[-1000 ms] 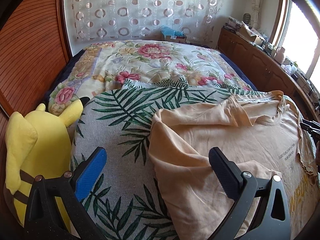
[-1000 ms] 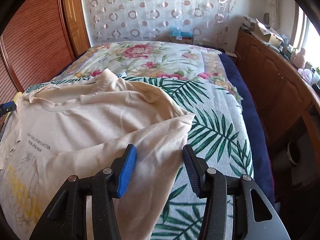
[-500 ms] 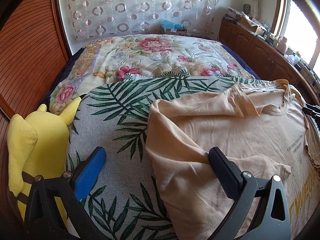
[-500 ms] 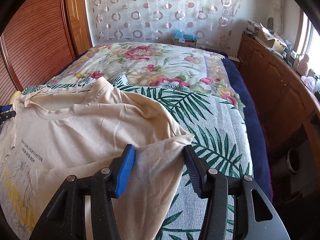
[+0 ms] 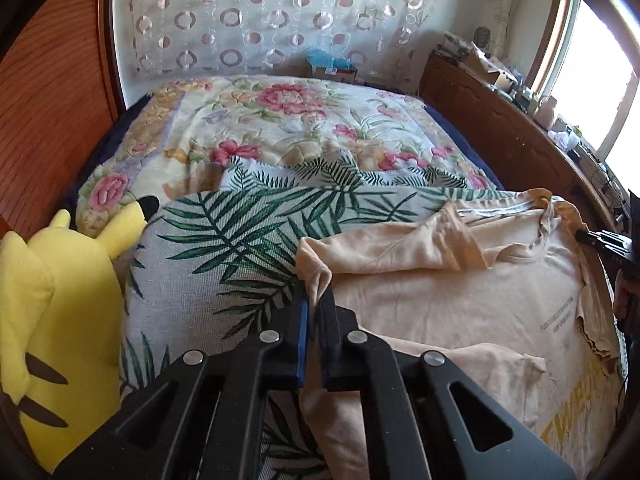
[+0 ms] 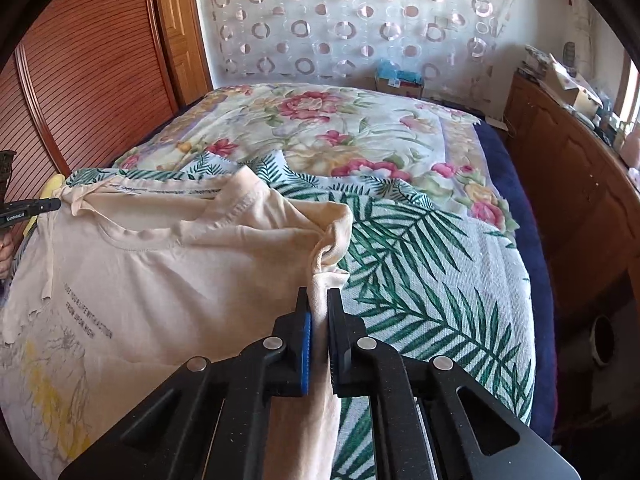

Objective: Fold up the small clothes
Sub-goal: 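Grasp the hem with the left gripper while the right gripper grasps it too, lifting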

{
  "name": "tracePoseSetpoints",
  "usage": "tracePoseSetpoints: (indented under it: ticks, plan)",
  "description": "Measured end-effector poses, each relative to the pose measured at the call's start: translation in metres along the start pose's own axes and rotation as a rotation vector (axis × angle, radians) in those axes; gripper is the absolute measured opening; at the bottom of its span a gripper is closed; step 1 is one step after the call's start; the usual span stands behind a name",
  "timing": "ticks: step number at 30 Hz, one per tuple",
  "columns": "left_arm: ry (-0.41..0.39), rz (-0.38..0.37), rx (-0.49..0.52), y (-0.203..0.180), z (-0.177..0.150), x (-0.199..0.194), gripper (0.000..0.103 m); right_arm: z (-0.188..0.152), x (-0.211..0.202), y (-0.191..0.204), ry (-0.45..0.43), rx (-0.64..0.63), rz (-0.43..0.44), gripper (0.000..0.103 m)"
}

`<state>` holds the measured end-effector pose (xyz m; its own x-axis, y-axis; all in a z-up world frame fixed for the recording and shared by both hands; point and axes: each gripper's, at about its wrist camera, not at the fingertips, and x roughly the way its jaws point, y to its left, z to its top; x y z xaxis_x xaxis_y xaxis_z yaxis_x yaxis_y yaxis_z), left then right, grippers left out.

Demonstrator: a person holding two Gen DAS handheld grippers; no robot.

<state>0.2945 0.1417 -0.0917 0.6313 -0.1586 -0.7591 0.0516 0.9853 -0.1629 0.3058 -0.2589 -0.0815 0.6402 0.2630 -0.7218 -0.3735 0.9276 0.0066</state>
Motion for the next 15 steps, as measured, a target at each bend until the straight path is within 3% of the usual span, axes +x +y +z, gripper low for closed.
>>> tracePoseSetpoints:
  ticks: [8,15]
  plan:
    - [-0.142,-0.041,0.067,-0.037,-0.026,-0.081,0.005,-0.012,-0.063,0.017,-0.138,-0.016,0.04,0.006]
    - [-0.213,-0.052,0.101,-0.055,-0.066,-0.141,0.005,-0.066,-0.122,0.029,-0.225,-0.037,0.07,0.005]
